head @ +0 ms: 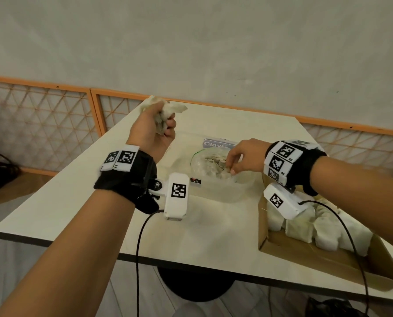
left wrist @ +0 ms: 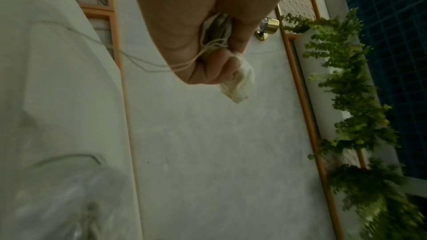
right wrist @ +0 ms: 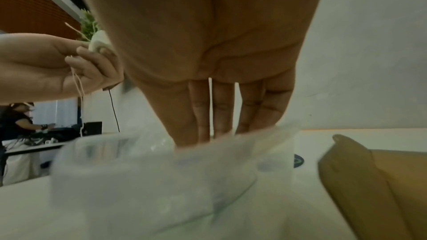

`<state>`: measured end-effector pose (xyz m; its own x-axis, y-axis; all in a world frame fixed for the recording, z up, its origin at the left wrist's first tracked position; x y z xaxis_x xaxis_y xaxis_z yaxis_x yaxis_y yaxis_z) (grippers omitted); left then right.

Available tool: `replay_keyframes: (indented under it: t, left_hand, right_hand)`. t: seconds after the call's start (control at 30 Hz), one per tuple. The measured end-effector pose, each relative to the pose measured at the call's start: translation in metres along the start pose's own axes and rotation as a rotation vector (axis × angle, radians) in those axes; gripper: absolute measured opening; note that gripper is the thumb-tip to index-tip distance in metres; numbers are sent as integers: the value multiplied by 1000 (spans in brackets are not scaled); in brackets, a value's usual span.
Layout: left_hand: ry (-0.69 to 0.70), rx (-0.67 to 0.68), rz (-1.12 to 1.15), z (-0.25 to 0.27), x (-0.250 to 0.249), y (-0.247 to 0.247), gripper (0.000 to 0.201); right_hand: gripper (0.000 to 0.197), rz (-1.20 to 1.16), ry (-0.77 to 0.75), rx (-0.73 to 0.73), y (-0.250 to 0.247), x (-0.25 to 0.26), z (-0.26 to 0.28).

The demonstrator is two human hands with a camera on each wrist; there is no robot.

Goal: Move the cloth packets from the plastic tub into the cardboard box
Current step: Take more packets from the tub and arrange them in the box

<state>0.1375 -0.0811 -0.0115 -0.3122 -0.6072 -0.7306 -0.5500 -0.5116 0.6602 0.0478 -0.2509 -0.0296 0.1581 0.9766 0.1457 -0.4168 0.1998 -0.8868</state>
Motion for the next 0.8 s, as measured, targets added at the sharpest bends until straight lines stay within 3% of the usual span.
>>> replay_keyframes:
  t: [0.13, 0.2, 0.33, 0.4, 0.53, 0.63, 0.8]
  left_hand:
    - [-177, 140, -124, 10, 35, 39, 16]
    - [-265, 191, -153, 18, 60, 55, 15]
    - [-393, 286, -48, 37, 114, 88, 12]
    - [-451, 336, 34, 50, 143, 104, 11]
    - [-534, 350, 136, 72, 194, 126, 9]
    - [-533, 323, 250, 81, 218, 133, 6]
    - [-516, 297, 394, 93, 234, 141, 5]
  right_hand:
    - [37, -81, -12, -237, -21, 7, 29]
    - [32, -260, -70, -382, -21, 6, 60]
    - [21, -647, -153, -502, 15, -23, 127]
    - [25, -776, -87, -629, 39, -62, 164]
    - [33, -978, 229, -873, 112, -156, 234]
    - [44, -1100, 335, -816, 162, -179, 246]
    - [47, -1092, 298, -714, 187, -168, 220]
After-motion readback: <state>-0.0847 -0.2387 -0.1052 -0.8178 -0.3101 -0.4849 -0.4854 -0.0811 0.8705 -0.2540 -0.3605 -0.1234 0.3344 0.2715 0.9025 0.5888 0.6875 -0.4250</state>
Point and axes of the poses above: each hand's wrist, its own z-axis away from the middle knuckle, its own y-axis out of the palm, x = y × z, the point moved 9 cm from there along -z, towards the middle knuckle, and after that the axes turned 15 degrees about x, right-handed, at the moved point
